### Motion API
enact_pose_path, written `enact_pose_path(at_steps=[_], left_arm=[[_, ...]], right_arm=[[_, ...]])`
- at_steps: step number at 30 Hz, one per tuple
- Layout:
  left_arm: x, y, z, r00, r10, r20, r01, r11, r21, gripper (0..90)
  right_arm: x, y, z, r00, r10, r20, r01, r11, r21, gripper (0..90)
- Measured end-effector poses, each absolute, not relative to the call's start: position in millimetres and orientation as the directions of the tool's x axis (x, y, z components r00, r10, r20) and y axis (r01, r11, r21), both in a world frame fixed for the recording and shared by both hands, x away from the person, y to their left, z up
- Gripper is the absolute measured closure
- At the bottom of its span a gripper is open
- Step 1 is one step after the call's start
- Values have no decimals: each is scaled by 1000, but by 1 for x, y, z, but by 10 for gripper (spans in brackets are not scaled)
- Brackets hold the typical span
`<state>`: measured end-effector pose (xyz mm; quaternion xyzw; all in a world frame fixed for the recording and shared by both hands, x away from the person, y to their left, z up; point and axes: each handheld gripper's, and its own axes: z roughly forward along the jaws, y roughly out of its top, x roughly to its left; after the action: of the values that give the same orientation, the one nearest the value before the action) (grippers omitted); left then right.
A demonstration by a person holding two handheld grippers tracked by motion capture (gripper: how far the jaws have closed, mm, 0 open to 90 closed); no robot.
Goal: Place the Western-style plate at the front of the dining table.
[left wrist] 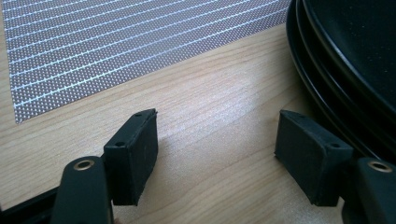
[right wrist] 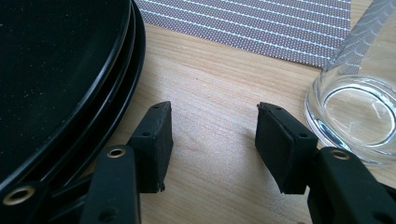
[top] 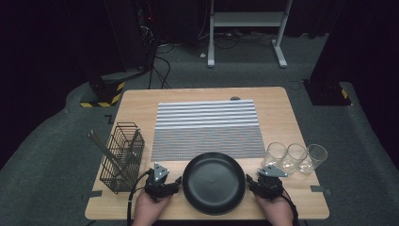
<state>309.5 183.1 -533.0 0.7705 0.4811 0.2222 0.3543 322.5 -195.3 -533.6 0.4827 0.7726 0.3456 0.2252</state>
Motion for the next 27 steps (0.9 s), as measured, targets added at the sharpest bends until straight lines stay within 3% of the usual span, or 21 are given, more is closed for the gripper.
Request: enact_pose_path(at_steps=[27], left_arm=[[309,182,-533,438,899,11,580,-292,760,302]], right_arm=[[322,-198,-533,-451,893,2,578,290,763,477]])
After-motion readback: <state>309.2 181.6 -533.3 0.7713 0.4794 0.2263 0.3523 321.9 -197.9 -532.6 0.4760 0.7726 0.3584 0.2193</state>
